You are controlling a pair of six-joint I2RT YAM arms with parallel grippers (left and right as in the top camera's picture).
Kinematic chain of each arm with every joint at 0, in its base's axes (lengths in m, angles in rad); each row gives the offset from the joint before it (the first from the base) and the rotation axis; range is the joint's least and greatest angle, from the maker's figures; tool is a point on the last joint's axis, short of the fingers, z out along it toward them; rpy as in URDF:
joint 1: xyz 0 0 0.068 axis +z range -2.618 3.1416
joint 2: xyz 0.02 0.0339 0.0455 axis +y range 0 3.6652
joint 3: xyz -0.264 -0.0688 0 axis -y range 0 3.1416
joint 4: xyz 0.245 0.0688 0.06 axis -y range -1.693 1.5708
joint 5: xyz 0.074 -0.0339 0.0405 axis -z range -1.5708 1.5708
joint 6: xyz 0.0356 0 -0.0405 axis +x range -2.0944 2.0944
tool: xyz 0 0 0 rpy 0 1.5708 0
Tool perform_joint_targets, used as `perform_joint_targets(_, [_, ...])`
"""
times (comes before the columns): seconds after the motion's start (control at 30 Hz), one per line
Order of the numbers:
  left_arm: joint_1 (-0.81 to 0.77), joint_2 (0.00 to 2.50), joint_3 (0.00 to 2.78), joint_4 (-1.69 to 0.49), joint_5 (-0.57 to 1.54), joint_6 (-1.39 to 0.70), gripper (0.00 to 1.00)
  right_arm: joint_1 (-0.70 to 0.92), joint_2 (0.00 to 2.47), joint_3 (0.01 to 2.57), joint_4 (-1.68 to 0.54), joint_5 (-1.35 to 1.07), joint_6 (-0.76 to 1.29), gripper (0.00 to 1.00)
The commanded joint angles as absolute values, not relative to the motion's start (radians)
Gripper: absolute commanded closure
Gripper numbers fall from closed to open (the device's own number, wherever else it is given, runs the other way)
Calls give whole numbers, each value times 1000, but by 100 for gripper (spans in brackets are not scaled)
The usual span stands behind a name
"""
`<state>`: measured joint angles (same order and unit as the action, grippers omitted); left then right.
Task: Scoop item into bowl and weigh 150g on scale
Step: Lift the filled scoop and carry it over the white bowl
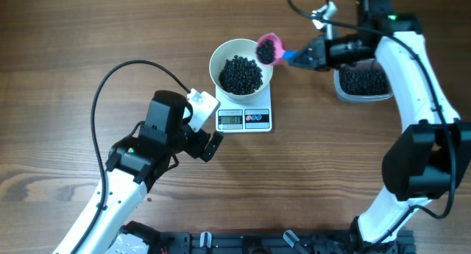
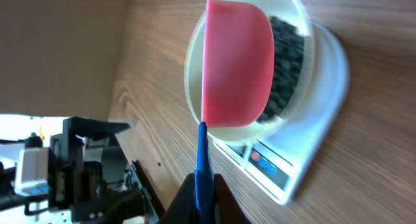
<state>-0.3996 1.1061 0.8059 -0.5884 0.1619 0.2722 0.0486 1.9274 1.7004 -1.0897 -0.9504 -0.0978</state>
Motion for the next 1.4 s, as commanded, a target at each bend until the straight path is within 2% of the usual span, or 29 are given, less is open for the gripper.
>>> perform_joint_targets(0.0, [-395, 1109, 802, -589, 167, 281, 0, 106, 1900, 1754, -1044, -968, -1, 96])
perform_joint_targets(0.3, [-395, 1109, 802, -589, 167, 281, 0, 224, 1900, 1755, -995, -770, 81, 96])
perform_joint_targets(0.87, [-395, 1109, 802, -589, 167, 281, 0, 309, 1900, 1806, -988, -515, 78, 96])
perform_joint_targets(1.37, [-395, 1109, 802, -589, 167, 281, 0, 478, 1895, 1860, -1018, -41, -44, 96])
